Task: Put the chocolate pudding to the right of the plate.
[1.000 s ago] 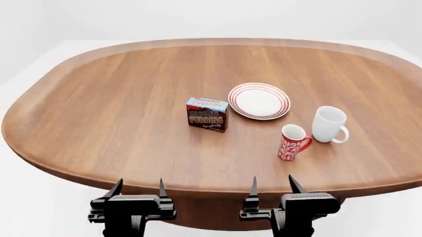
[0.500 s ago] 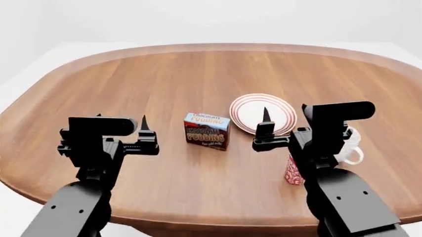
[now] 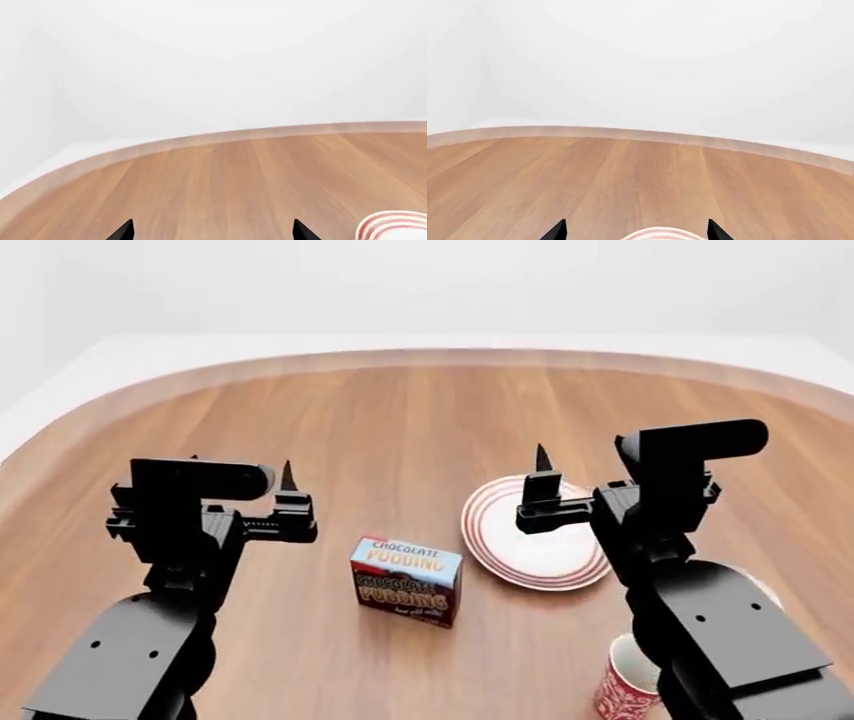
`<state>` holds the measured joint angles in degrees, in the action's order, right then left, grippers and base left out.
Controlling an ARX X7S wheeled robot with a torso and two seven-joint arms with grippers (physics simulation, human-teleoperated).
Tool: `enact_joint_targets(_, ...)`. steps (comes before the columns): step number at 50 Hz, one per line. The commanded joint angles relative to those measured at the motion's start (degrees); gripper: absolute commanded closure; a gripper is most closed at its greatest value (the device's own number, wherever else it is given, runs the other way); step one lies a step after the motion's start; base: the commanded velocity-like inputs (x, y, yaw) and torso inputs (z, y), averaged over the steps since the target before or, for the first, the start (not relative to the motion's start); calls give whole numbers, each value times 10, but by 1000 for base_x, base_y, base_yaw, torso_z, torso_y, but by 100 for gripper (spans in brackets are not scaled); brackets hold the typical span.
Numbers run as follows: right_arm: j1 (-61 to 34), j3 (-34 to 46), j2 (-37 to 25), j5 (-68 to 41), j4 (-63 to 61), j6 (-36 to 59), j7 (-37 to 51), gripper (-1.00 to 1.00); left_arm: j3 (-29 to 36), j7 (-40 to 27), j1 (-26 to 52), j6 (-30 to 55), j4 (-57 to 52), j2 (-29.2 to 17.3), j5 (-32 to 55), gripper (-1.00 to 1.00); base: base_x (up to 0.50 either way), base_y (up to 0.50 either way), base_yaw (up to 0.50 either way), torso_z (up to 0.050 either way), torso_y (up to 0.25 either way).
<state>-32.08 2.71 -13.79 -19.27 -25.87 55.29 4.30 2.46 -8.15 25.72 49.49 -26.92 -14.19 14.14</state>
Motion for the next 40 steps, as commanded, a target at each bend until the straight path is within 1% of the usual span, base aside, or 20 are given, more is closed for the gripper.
enact_joint_targets(1,-5,2,-3,-3,3,4,2,-100,4,-2,2,1,1,-4,1,-100,500,-23,0,0,0)
enact_joint_targets(38,-8,11,-9,-11,16,7,8,-100,8,-9,3,-2,0,-11,8,-100,500,-19,0,0,1)
enact_joint_targets(40,-10,28,-17,1,13,10,12,-100,8,-10,3,-3,0,-11,8,-100,0,0,0,0,0)
